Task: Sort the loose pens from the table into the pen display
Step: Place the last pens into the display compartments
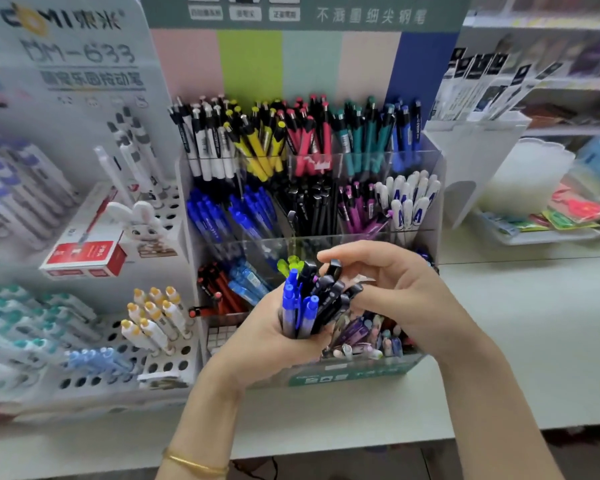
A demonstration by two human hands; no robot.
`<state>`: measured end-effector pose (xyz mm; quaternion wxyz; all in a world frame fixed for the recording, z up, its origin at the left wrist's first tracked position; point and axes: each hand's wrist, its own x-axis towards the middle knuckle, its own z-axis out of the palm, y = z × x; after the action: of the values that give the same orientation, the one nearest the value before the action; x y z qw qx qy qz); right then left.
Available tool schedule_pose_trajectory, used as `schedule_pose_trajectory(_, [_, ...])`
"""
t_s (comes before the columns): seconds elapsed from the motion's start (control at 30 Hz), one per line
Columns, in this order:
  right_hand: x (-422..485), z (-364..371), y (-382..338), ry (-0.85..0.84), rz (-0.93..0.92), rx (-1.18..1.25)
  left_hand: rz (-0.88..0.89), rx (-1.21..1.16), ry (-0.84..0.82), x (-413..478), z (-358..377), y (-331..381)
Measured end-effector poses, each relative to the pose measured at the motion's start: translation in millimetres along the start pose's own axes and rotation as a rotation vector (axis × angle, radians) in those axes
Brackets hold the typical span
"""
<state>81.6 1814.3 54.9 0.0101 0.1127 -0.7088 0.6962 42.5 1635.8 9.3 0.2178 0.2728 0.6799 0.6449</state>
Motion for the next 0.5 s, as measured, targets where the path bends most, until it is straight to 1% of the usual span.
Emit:
schedule_pose_trajectory(0.07, [0, -7, -1, -0.078, -0.008, 0.045, 0.003, -0.025, -0.004, 2, -1, 1])
schedule_pose_trajectory(0.13, [3, -8, -1, -0.087, -0.03, 0.041, 0.0, -0.011, -0.002, 5, -2, 3])
schedule_pose_trajectory(0.2, [6, -4, -1, -0.001, -0.031, 0.013, -0.019, -0.037, 0.014, 9, 0, 3])
schedule_pose_trajectory(0.27, [7, -1, -2, 0.074, -0.036, -0.009, -0.019, -0.16, -0.003, 14, 4, 2])
schedule_pose_trajectory(0.37, [7, 0, 1, 0.104, -0.069, -0.028, 0.012, -0.378, -0.073, 20, 11, 1])
schedule_pose_trajectory(0.5, [7, -1, 5, 0.166, -0.1, -0.069, 0.024, -0.493, -0.12, 24, 15, 1])
